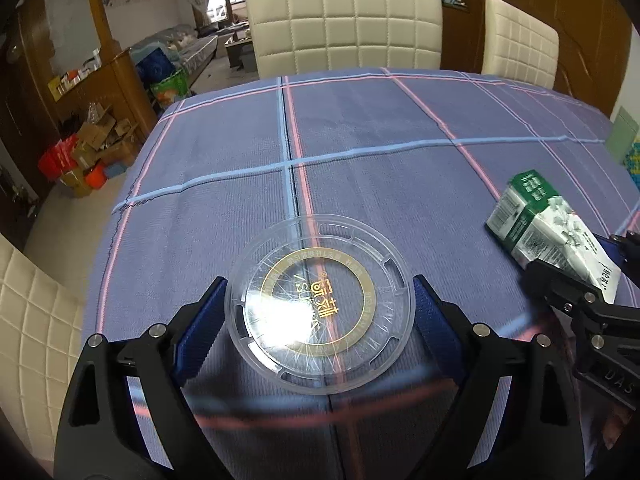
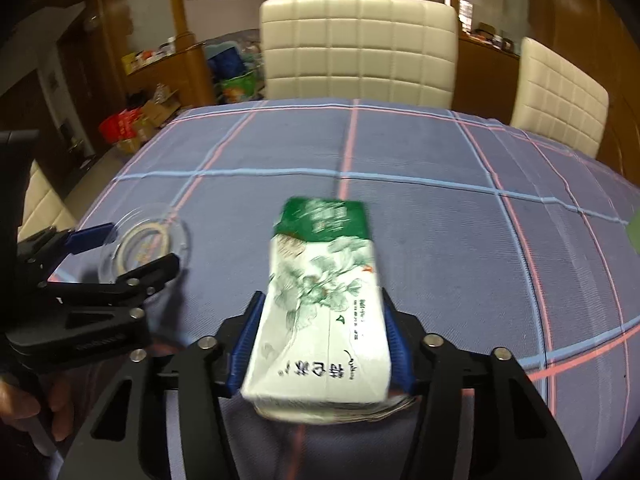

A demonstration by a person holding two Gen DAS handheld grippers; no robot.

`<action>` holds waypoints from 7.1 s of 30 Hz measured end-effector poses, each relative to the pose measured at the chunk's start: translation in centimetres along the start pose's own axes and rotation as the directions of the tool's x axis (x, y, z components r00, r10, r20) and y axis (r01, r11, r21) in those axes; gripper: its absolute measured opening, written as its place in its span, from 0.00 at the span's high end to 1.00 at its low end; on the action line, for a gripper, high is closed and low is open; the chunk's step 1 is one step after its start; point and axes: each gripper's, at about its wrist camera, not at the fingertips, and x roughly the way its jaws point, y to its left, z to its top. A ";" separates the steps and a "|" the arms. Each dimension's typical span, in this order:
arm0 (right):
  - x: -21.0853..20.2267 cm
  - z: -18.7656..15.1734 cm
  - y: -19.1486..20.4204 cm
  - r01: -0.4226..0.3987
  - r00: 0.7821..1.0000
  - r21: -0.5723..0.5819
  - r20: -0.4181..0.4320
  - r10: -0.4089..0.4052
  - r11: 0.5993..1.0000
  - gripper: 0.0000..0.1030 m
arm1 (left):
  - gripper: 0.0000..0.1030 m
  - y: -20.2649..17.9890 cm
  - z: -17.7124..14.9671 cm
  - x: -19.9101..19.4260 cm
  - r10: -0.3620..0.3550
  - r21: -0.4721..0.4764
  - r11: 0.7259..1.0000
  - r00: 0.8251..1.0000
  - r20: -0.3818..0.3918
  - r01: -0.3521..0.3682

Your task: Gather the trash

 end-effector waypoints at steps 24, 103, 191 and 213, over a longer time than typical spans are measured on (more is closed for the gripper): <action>-11.7 -3.0 9.9 -0.095 0.989 -0.204 0.090 0.115 0.974 0.51 | 0.14 3.6 -8.2 -16.4 0.083 -0.022 0.996 0.983 0.163 -0.081; -9.2 -2.5 33.2 -0.264 0.951 -0.521 0.001 0.309 0.812 0.51 | 0.04 26.4 -22.0 -23.0 0.313 -0.452 0.859 0.946 0.088 -0.242; -26.0 -7.8 15.6 0.131 0.945 -0.134 0.315 -0.083 0.982 0.11 | 0.04 8.2 -17.9 -32.9 0.282 -0.282 0.940 0.902 0.328 -0.191; -27.9 -8.5 12.9 0.141 0.933 -0.091 0.347 -0.101 0.986 0.11 | 0.04 5.5 -16.6 -33.6 0.228 -0.231 0.961 0.907 0.354 -0.152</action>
